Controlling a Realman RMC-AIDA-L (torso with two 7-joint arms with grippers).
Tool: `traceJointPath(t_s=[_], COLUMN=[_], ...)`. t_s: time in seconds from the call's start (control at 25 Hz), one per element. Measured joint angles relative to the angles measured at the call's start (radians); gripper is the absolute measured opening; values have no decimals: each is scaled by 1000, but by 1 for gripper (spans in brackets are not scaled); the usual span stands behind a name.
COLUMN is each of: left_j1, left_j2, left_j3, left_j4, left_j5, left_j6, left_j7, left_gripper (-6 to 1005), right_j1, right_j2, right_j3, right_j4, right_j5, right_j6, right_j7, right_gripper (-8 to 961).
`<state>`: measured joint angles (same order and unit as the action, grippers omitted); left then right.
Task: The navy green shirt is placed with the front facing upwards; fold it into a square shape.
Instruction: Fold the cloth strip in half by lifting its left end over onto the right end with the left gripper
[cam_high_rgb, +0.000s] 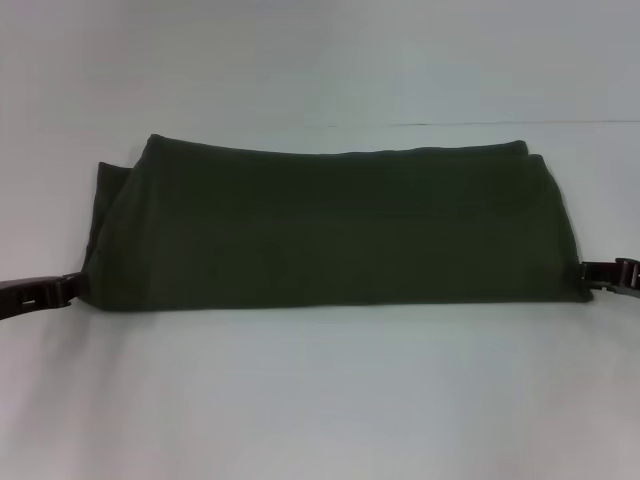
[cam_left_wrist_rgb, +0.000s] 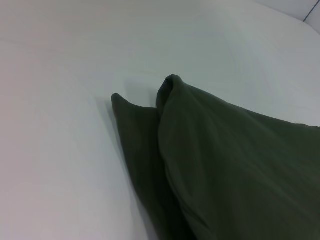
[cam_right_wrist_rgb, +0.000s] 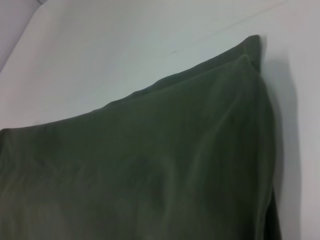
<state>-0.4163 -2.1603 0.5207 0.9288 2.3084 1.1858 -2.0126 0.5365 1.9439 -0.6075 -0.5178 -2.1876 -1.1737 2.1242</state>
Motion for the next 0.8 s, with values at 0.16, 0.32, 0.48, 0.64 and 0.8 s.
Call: traceJointPath(t_s=[0.16, 0.32, 0.48, 0.64, 0.8], left_j1=[0, -2, -2, -4, -9], left_j2=[0, -1, -1, -1, 0], left_j3=[2, 2, 2, 2, 2], left_j4=[0, -2, -2, -6, -7], left_j5=[0, 0, 0, -1, -1], left_j6=[1, 0, -1, -4, -5], left_j7=[0, 0, 0, 0, 0], left_gripper=[1, 1, 0, 1, 1], right_j1=[-6, -8, -9, -9, -10], right_j2=[0, -2, -2, -1, -1], right_j3=[0, 0, 2, 1, 7], right_j4=[0, 0, 0, 0, 0], right_j5=[0, -1, -1, -2, -1], right_j6=[1, 2, 8, 19, 24], right_j7=[3, 3, 3, 4, 4], right_gripper=[404, 407, 411, 415, 418])
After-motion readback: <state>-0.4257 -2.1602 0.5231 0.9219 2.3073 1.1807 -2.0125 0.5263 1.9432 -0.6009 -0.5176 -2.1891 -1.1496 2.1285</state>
